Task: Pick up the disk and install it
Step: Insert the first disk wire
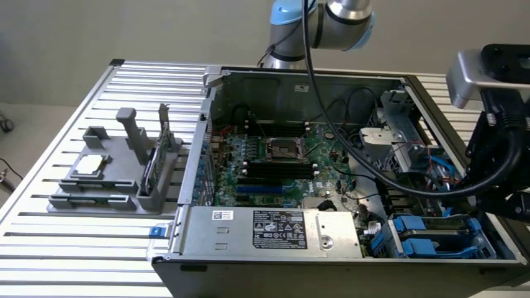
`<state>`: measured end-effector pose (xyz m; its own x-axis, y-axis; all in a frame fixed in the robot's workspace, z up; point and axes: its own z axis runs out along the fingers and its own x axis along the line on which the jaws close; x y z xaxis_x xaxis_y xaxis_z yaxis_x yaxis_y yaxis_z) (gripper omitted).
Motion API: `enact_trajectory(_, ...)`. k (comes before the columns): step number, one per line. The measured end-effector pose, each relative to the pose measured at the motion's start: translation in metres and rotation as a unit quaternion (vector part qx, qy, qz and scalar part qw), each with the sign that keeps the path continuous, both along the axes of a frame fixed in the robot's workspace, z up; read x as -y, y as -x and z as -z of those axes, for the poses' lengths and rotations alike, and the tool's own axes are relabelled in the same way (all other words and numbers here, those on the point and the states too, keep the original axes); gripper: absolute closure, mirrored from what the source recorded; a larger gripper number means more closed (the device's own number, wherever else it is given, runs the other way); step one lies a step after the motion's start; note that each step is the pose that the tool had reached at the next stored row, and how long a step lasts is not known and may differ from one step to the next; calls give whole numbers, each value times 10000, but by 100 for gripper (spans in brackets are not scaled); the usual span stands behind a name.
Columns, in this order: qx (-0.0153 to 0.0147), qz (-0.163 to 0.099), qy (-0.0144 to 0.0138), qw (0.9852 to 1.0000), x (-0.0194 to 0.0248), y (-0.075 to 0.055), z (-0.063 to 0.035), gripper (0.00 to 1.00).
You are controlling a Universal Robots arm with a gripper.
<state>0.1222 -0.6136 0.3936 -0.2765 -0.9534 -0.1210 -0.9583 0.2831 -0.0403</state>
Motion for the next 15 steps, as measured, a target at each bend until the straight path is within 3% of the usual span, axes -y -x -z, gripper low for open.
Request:
enact_trajectory(7,-3,543,-12,9985,1,1,14,78)
enact_trajectory(15,-30,1157,-10,9933,1,1,23,78)
